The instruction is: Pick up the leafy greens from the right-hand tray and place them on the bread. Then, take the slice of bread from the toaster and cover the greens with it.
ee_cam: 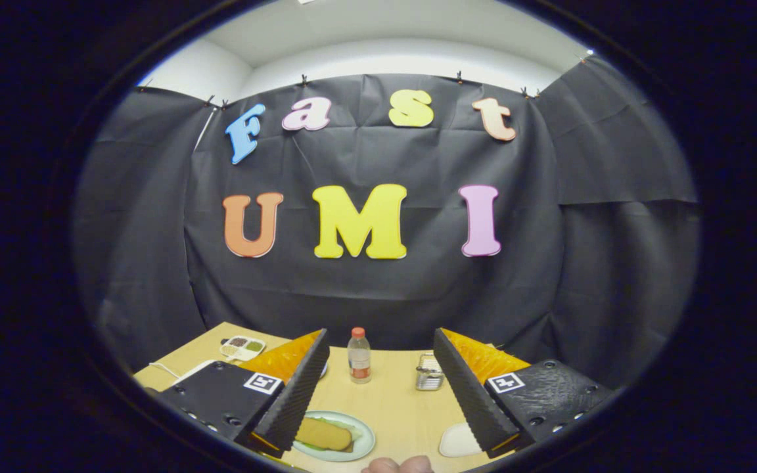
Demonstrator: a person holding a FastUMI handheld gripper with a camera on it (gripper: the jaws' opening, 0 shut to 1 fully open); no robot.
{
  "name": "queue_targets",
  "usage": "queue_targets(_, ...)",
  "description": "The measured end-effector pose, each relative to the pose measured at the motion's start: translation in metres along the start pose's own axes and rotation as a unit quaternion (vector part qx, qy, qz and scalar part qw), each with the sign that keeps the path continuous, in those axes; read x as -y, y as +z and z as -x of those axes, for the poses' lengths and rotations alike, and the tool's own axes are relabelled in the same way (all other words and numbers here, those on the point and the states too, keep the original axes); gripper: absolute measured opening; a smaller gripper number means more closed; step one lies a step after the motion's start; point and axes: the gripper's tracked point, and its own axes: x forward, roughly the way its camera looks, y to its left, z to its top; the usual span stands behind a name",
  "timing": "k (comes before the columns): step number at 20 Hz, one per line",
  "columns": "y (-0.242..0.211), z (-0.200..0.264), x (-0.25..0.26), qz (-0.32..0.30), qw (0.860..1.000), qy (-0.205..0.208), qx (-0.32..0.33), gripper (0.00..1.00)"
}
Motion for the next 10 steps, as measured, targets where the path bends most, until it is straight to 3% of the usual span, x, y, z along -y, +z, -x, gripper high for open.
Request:
queue_targets(3, 0.031, 0.020, 0.009, -0.015, 1.000, -0.010, 0.024, 0.97)
queue_targets(10, 0.052, 0.052, 0.030, -0.018, 0.998, -0.033, 0.050, 0.97)
